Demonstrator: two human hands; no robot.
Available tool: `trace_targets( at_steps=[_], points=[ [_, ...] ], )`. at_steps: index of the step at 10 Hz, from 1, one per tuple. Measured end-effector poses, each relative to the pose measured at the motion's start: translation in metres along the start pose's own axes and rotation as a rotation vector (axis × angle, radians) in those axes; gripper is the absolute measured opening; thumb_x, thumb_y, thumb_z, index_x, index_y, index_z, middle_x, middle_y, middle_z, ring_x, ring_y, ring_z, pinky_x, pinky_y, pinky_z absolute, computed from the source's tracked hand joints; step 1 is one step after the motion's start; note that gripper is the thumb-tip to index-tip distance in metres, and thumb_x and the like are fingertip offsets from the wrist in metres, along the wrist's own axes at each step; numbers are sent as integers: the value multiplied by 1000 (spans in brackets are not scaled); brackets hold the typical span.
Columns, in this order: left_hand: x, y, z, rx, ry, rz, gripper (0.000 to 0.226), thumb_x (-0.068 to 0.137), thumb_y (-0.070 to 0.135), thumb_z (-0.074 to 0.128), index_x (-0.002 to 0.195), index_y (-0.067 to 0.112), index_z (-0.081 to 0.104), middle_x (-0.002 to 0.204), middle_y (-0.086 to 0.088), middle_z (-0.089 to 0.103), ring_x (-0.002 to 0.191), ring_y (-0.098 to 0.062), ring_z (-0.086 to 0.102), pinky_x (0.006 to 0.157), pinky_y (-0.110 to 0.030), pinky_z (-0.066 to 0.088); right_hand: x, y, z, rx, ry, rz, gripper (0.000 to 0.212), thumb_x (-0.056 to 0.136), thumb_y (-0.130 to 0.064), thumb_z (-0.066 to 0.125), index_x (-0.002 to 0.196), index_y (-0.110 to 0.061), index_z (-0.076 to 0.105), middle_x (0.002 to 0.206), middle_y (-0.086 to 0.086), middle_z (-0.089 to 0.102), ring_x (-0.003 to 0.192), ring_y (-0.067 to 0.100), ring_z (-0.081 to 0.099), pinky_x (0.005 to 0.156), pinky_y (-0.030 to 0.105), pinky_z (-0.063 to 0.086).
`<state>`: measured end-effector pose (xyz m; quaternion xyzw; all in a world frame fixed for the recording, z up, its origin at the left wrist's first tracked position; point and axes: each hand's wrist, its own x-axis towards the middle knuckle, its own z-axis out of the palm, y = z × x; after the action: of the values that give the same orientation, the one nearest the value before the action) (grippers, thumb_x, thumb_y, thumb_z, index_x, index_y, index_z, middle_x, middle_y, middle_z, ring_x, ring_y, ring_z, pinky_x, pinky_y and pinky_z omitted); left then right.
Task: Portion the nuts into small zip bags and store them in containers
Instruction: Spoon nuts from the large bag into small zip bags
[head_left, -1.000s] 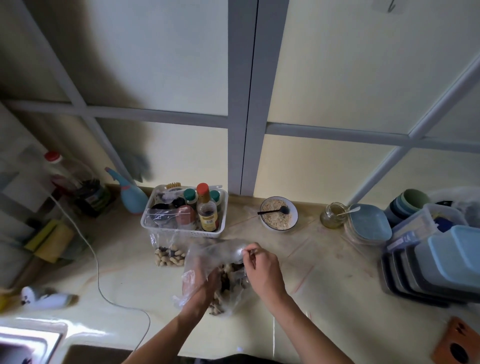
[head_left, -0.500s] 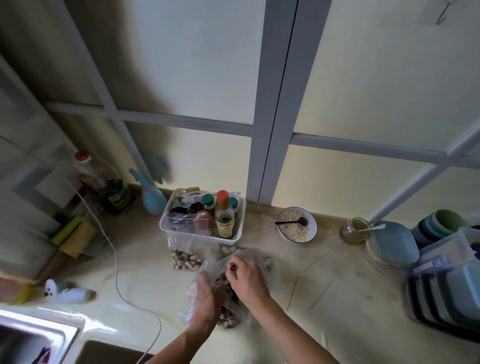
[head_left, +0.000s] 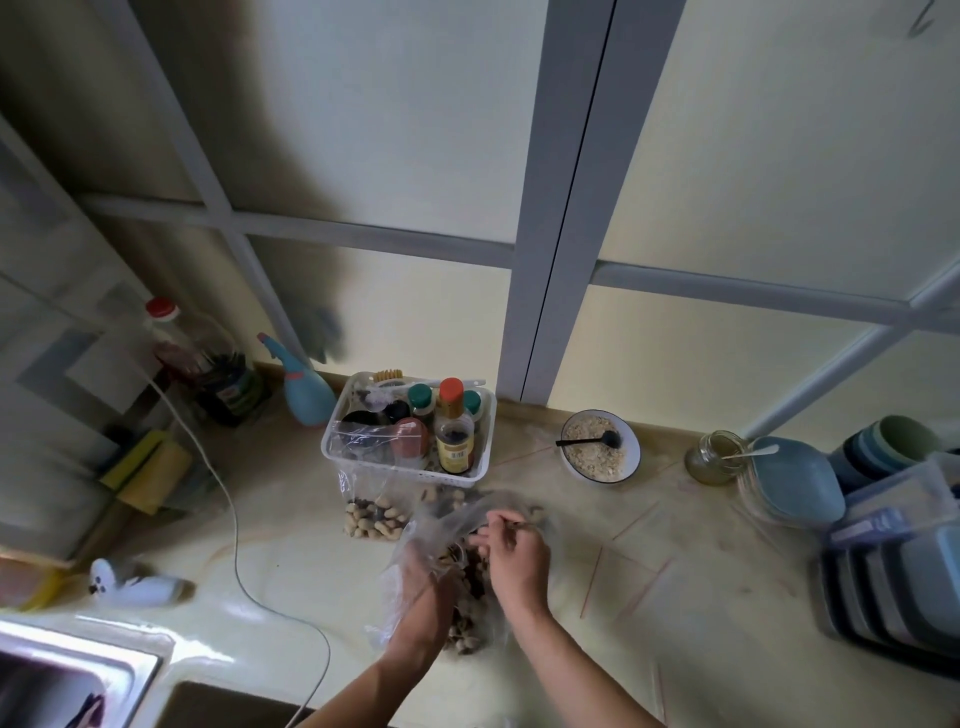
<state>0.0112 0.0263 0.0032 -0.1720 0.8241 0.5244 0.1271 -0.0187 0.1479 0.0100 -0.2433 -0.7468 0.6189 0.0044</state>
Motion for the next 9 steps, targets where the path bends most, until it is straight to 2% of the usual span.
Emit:
trace_targets(
  at_steps=[1, 2, 3, 4, 5, 6, 7, 8, 9],
  points=[
    [-3, -2, -1, -18, -118, -10, 45, 92, 8, 51, 119, 39, 31, 109, 5, 52, 89, -5, 54, 73, -20, 49, 5, 8, -6, 212, 49, 180, 21, 104, -11, 52, 99, -6, 71, 78, 8, 78, 75, 19, 77, 69, 29, 60],
    [-6, -8, 0, -26, -182, -3, 51, 95, 25, 47, 129, 48, 18, 123, 17, 43, 111, -6, 50, 96, -29, 48, 7, 16, -18, 457, 36, 316, 17, 104, -5, 52, 104, 1, 68, 88, 23, 74, 81, 32, 77, 63, 26, 58],
    [-4, -6, 4, -7, -190, 26, 51, 96, 18, 48, 128, 49, 24, 122, 15, 45, 109, -8, 51, 95, -33, 51, 3, 15, -34, 547, -1, 333, 17, 105, -6, 52, 107, 1, 66, 95, 26, 74, 86, 32, 76, 66, 25, 58],
    [7, -10, 5, 42, -59, 51, 50, 84, 1, 51, 113, 41, 44, 96, 0, 60, 71, -8, 58, 59, -37, 56, 5, 12, -49, 553, -5, 320, 19, 105, -8, 51, 108, 1, 68, 94, 25, 75, 86, 30, 76, 65, 24, 58],
    [17, -12, 4, 166, -22, 177, 66, 71, 0, 57, 120, 43, 47, 111, 7, 60, 90, -3, 61, 70, -18, 52, 9, 9, -64, 502, 8, 281, 22, 106, -8, 49, 110, 5, 66, 90, 27, 74, 83, 32, 75, 63, 24, 57],
    [10, 4, 2, 209, -15, 268, 77, 71, -6, 59, 112, 58, 46, 105, 29, 53, 98, 9, 56, 74, -11, 46, 10, 5, -81, 451, -2, 234, 23, 107, -8, 47, 110, 5, 65, 90, 32, 73, 83, 35, 72, 65, 26, 55],
    [13, 1, 7, 192, -83, 242, 61, 88, 4, 61, 125, 47, 37, 110, 12, 59, 91, 0, 55, 68, -8, 40, 5, -2, -97, 337, -27, 193, 24, 108, -8, 44, 109, 2, 66, 87, 26, 75, 79, 31, 73, 63, 26, 55],
    [21, -12, 13, 194, -125, 198, 66, 89, 3, 60, 139, 32, 29, 121, 0, 51, 103, -11, 51, 69, -4, 41, 0, -9, -107, 226, -55, 143, 23, 107, -8, 45, 104, 0, 67, 81, 25, 74, 70, 28, 73, 58, 24, 55],
    [22, -9, 17, 169, -162, 195, 63, 90, 6, 63, 140, 28, 31, 124, 3, 50, 108, -10, 50, 76, -3, 41, -8, -11, -107, 136, -118, 89, 21, 105, -10, 51, 100, -6, 71, 77, 23, 74, 70, 29, 74, 60, 28, 54]
  ],
)
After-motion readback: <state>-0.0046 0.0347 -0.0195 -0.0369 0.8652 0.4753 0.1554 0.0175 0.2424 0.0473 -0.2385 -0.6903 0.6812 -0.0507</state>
